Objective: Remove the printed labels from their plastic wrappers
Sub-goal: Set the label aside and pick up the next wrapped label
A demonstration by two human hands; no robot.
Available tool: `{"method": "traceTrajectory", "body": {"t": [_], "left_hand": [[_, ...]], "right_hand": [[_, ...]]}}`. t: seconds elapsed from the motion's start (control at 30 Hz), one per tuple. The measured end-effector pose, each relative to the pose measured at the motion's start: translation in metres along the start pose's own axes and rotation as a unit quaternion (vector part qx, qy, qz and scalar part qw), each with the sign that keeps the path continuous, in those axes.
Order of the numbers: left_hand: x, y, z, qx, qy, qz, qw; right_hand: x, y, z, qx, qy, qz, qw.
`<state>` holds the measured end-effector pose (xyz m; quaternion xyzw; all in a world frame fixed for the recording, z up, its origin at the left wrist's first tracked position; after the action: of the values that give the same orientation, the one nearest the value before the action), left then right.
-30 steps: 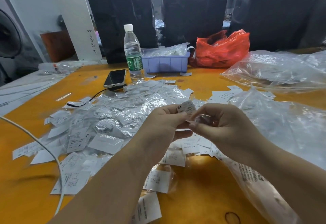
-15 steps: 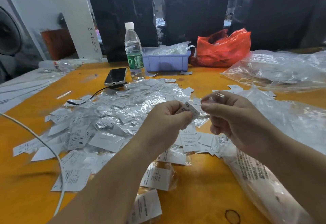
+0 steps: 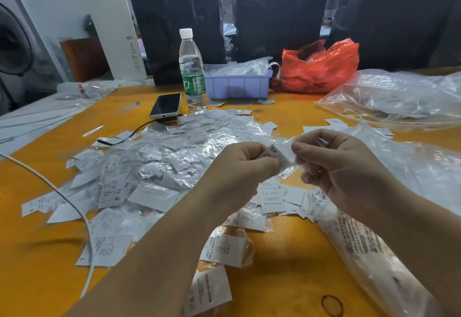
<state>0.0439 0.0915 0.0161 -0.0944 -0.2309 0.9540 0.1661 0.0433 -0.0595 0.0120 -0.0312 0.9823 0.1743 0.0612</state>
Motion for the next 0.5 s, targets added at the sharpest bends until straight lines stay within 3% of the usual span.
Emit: {"method": "traceTrajectory", "body": {"t": [0.5], "left_hand": [[0.0031,0.0104,0.0073,0.023,0.003,-0.073,0.997]], "right_hand": [[0.0029,0.0045,-0.0041,-0.020,-0.001,0.005,1.000]]}}
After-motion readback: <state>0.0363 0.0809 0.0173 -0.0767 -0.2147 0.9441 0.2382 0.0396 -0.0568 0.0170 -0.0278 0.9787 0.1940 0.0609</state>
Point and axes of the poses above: each hand's wrist, its own x-axis away from the middle knuckle, its own y-axis out of the palm, z = x × y, the point moved 7 cm from there along -x, towards the middle knuckle, and after that the axes turned 11 degrees about -x, right-handed, at the moved point
